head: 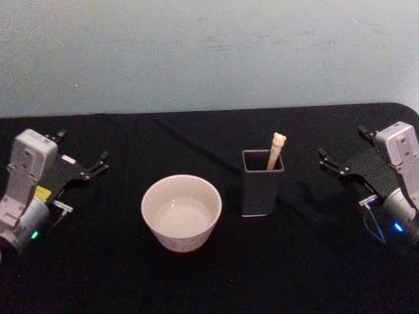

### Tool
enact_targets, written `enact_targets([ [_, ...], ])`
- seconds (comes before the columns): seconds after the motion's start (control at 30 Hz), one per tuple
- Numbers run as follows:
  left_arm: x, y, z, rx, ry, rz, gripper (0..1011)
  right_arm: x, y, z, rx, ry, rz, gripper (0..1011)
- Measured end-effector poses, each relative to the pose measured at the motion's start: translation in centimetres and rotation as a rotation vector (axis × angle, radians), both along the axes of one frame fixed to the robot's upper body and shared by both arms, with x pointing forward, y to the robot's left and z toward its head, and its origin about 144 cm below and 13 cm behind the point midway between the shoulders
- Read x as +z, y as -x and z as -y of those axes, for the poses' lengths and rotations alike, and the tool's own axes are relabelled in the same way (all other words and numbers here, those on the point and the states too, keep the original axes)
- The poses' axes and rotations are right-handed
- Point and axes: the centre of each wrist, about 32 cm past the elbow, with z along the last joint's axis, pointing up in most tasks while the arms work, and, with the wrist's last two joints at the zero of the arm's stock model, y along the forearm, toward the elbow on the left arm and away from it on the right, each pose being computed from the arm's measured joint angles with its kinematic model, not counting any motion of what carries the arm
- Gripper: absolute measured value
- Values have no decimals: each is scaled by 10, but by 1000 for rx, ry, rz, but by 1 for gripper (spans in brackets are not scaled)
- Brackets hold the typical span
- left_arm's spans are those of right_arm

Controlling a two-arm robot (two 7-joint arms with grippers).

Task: Pick up the stirring spoon with one hand, stir inside the cup, then place it back in its original position.

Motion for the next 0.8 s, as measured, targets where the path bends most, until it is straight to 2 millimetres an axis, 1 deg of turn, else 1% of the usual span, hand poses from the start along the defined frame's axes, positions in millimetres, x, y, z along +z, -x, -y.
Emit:
enact_targets([
  [0.8, 0, 0, 0, 0, 0, 0, 1001, 0, 0, 0, 0, 0, 0, 1002],
])
